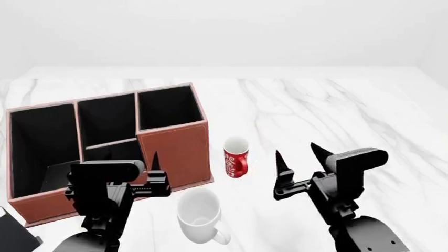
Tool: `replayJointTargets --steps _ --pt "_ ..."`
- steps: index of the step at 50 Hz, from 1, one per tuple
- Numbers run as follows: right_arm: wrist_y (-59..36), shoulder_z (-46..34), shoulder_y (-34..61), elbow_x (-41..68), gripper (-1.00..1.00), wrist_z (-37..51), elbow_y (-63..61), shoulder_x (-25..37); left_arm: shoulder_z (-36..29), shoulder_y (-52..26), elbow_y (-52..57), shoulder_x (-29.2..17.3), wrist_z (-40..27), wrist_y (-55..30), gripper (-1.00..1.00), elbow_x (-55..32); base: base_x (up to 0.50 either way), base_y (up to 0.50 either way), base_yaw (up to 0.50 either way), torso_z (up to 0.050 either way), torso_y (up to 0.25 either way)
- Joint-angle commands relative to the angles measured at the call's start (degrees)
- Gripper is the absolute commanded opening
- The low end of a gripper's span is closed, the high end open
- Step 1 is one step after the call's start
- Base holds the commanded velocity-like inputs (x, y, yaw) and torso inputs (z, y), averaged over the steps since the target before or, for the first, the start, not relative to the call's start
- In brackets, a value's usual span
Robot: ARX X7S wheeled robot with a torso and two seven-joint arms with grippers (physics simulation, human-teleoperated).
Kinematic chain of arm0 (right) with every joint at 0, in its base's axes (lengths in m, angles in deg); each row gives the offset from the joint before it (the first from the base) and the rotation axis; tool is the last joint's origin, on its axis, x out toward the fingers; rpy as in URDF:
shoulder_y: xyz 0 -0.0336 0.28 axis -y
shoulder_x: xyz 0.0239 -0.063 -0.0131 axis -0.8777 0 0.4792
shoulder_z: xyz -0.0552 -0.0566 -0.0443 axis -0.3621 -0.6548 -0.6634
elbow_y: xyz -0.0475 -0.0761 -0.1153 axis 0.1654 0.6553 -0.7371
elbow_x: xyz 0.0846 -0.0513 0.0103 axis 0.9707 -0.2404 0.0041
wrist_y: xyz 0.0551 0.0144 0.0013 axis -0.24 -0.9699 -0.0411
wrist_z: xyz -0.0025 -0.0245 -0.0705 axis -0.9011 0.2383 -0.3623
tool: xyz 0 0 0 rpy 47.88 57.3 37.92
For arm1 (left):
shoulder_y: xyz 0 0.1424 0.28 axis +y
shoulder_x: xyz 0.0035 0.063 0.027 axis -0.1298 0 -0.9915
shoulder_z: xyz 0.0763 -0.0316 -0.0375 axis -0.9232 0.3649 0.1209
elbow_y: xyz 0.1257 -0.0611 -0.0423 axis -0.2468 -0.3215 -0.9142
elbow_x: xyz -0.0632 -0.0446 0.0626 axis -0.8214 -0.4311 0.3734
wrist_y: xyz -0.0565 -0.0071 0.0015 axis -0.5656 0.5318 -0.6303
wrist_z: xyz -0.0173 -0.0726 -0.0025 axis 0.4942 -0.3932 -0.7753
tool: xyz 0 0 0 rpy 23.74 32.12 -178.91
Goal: Pick up the red mug and place it to the right of the caddy.
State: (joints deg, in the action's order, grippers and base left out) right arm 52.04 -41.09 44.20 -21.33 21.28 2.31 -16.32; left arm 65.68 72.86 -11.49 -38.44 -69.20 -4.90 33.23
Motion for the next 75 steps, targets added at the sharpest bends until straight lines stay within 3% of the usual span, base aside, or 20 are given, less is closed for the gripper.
replayJointTargets --steps 1,48,61,75 --pt "-0.1 6.5 -6.4 3.6 1.00 5.6 -17.0 1.9 -0.1 0.1 -0.1 -0.2 -0.1 0.4 1.00 -0.2 0.00 0.00 0.00 0.000 0.000" --pt "0.6 5.5 -6.2 4.4 1.00 4.6 -15.4 2.1 -1.2 -0.5 0.4 -0.9 -1.3 0.1 1.00 -1.0 0.00 0.00 0.00 0.000 0.000" --pt "1.1 12.1 -9.6 12.2 1.00 5.8 -25.5 5.0 -1.0 -0.3 1.2 -1.2 -1.7 0.0 1.00 -1.5 0.00 0.00 0.00 0.000 0.000" --pt "1.8 12.9 -11.1 12.9 1.00 5.9 -28.1 5.7 -1.2 -0.4 0.6 -1.4 -1.8 0.4 1.00 -1.5 0.00 0.00 0.00 0.000 0.000"
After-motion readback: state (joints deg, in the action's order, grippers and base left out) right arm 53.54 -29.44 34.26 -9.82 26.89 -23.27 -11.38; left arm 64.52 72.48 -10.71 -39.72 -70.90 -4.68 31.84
